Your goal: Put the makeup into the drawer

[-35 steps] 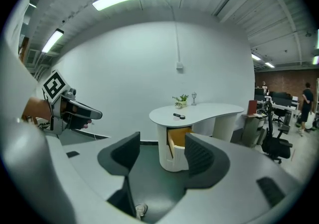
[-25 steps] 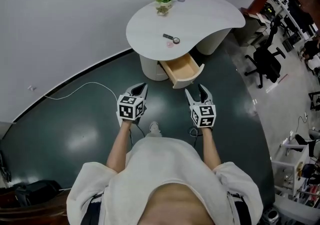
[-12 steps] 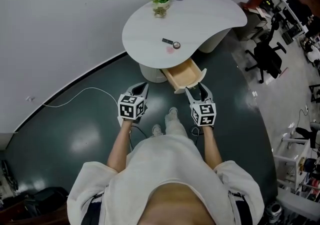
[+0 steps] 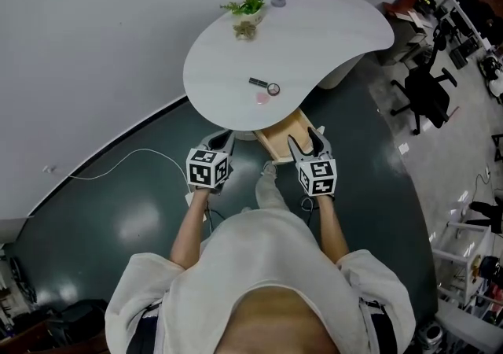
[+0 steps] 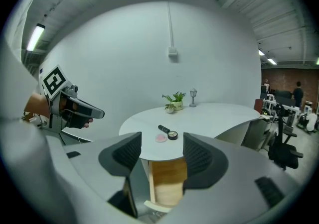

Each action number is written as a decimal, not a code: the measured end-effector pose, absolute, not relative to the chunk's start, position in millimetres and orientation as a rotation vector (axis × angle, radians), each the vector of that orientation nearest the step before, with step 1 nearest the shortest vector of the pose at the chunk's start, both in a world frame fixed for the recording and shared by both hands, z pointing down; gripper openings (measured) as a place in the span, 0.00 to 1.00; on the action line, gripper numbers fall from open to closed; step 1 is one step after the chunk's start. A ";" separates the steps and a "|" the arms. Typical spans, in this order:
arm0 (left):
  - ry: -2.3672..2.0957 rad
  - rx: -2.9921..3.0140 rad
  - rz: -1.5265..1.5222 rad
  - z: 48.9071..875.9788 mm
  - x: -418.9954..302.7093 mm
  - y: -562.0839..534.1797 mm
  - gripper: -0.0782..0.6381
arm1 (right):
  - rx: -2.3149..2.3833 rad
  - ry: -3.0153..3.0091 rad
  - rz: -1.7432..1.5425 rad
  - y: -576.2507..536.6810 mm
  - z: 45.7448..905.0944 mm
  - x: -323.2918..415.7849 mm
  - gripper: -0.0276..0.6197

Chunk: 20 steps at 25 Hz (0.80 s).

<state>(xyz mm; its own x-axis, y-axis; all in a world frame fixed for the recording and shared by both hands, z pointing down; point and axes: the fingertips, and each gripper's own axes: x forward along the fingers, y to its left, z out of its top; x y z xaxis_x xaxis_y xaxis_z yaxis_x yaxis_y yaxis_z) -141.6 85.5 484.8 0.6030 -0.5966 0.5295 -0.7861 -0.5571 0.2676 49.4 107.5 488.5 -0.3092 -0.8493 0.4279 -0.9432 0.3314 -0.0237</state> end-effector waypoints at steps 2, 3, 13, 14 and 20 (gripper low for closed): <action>-1.097 2.342 0.536 484.9 -129.7 63.1 0.12 | 1.590 -2.268 0.397 82.3 488.8 58.2 0.42; -1.099 2.340 0.541 484.7 -124.0 51.9 0.13 | 1.586 -2.272 0.404 70.1 489.2 62.3 0.41; -1.152 2.318 0.567 476.2 -77.3 -38.4 0.13 | 1.476 -2.342 0.431 -13.3 493.2 80.4 0.41; -1.159 2.316 0.569 476.1 -74.9 -43.4 0.13 | 1.461 -2.347 0.440 -17.2 496.9 80.0 0.41; -1.172 2.292 0.609 481.6 -78.7 -65.2 0.13 | 1.401 -2.358 0.491 -36.3 513.6 73.0 0.41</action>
